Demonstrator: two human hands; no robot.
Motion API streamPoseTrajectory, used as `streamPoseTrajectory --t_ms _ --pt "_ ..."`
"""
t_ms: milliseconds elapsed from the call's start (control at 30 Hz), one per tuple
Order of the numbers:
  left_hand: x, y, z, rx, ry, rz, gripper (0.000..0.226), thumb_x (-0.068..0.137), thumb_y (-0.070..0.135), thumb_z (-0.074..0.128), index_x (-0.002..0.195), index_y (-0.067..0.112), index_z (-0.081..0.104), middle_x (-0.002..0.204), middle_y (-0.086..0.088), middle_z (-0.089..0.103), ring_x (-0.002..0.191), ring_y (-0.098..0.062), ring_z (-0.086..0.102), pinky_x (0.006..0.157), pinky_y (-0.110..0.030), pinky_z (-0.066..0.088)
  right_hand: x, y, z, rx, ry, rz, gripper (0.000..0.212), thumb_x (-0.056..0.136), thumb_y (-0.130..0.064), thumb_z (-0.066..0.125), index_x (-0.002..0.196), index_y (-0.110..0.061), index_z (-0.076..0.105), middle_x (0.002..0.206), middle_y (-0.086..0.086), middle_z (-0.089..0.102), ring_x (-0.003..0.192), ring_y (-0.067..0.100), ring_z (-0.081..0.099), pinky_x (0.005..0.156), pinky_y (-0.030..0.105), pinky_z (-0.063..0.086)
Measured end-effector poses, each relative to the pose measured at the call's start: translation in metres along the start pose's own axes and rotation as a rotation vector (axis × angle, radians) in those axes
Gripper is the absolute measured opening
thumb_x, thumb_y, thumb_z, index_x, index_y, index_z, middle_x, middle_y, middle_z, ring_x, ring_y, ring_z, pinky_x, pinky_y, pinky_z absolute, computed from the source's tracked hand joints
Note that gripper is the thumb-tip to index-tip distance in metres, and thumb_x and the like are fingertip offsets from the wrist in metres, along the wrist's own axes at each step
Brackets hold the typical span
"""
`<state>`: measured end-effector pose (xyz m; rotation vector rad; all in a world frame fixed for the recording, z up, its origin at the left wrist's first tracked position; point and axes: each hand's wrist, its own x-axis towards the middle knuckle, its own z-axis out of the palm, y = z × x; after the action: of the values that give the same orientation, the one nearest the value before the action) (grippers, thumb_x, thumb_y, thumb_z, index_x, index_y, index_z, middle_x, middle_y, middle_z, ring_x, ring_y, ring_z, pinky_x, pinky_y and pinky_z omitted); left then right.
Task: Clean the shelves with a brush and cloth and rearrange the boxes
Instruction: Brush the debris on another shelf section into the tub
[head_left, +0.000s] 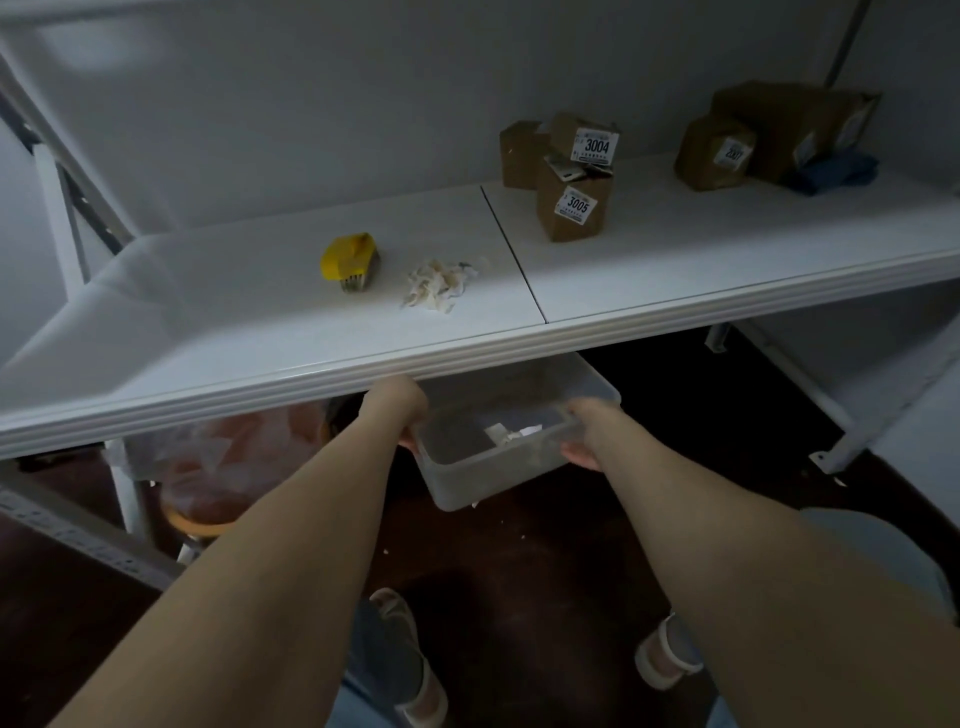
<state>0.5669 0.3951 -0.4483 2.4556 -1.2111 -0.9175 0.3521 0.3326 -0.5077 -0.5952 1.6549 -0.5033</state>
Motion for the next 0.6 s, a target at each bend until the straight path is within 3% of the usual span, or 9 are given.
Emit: streamPoseTrajectory --t_ms 67,133,167,233,300,400,500,600 --pt "-0.002 0.002 -0.001 0.0 -0.012 -0.002 0.005 0.088 -0.003 0.055 0.089 0.001 0.057 0.1 -0.02 0.065 0.059 -0.023 0.062 0.037 -0.021 0.047 -0.004 0.007 0.012 0.116 -0.124 0.067 0.015 0.093 -0.018 0.056 0.096 -0.004 0.05 0.076 0.013 0.048 0.056 0.022 0.048 0.024 0.025 0.041" --pt "-0.003 0.003 -0.004 0.024 -0.038 -0.013 0.021 0.089 -0.002 0.053 0.109 -0.003 0.058 0.099 -0.018 0.065 0.06 -0.022 0.061 0.036 -0.02 0.047 -0.004 0.008 0.022 0.178 -0.145 0.042 0.019 0.096 -0.011 0.048 0.079 -0.003 0.045 0.066 0.009 0.044 0.053 0.016 0.046 0.024 0.022 0.039" --pt "-0.005 0.005 -0.008 0.029 -0.071 -0.028 0.021 0.09 -0.002 0.052 0.111 -0.004 0.058 0.096 -0.018 0.065 0.06 -0.022 0.061 0.035 -0.02 0.046 -0.002 0.005 0.026 0.211 -0.147 0.015 0.02 0.096 -0.009 0.046 0.077 -0.003 0.044 0.064 0.008 0.043 0.053 0.015 0.045 0.024 0.02 0.039" --pt "-0.012 0.012 -0.021 0.05 -0.134 -0.088 0.011 0.092 0.002 0.05 0.097 -0.004 0.058 0.078 -0.016 0.066 0.056 -0.024 0.063 0.034 -0.021 0.046 -0.004 0.0 0.03 0.262 -0.151 -0.011 0.021 0.096 -0.007 0.044 0.075 -0.004 0.044 0.063 0.008 0.043 0.052 0.013 0.044 0.024 0.017 0.037" --pt "-0.016 0.025 -0.038 0.081 -0.168 -0.116 0.024 0.096 0.01 0.046 0.079 -0.004 0.057 0.056 -0.014 0.064 0.044 -0.023 0.062 0.03 -0.021 0.044 -0.004 -0.002 0.033 0.319 -0.145 -0.015 0.021 0.095 -0.007 0.045 0.075 -0.002 0.045 0.065 0.009 0.045 0.051 0.013 0.046 0.025 0.017 0.036" --pt "-0.019 0.05 -0.06 0.129 -0.167 -0.06 0.039 0.098 0.021 0.045 0.07 -0.002 0.059 0.052 -0.011 0.063 0.039 -0.017 0.061 0.042 -0.02 0.052 -0.008 -0.005 0.042 0.329 -0.134 -0.028 0.018 0.093 -0.004 0.047 0.075 -0.001 0.047 0.065 0.011 0.047 0.042 0.016 0.051 0.026 0.018 0.038" --pt "-0.012 0.069 -0.083 0.132 0.169 0.137 0.025 0.09 0.011 0.048 0.073 0.002 0.064 0.06 -0.008 0.064 0.065 -0.025 0.064 0.068 -0.028 0.054 -0.014 -0.012 0.056 0.348 -0.165 -0.043 0.014 0.091 -0.002 0.048 0.077 -0.002 0.048 0.065 0.012 0.047 0.051 0.016 0.049 0.026 0.02 0.039" --pt "0.002 0.073 -0.099 0.181 0.492 0.191 0.025 0.09 0.01 0.045 0.107 0.005 0.062 0.105 -0.011 0.066 0.102 -0.029 0.061 0.079 -0.032 0.046 -0.017 -0.022 0.066 0.373 -0.154 -0.055 0.011 0.089 0.001 0.05 0.078 -0.001 0.05 0.067 0.014 0.05 0.053 0.018 0.051 0.029 0.022 0.043"
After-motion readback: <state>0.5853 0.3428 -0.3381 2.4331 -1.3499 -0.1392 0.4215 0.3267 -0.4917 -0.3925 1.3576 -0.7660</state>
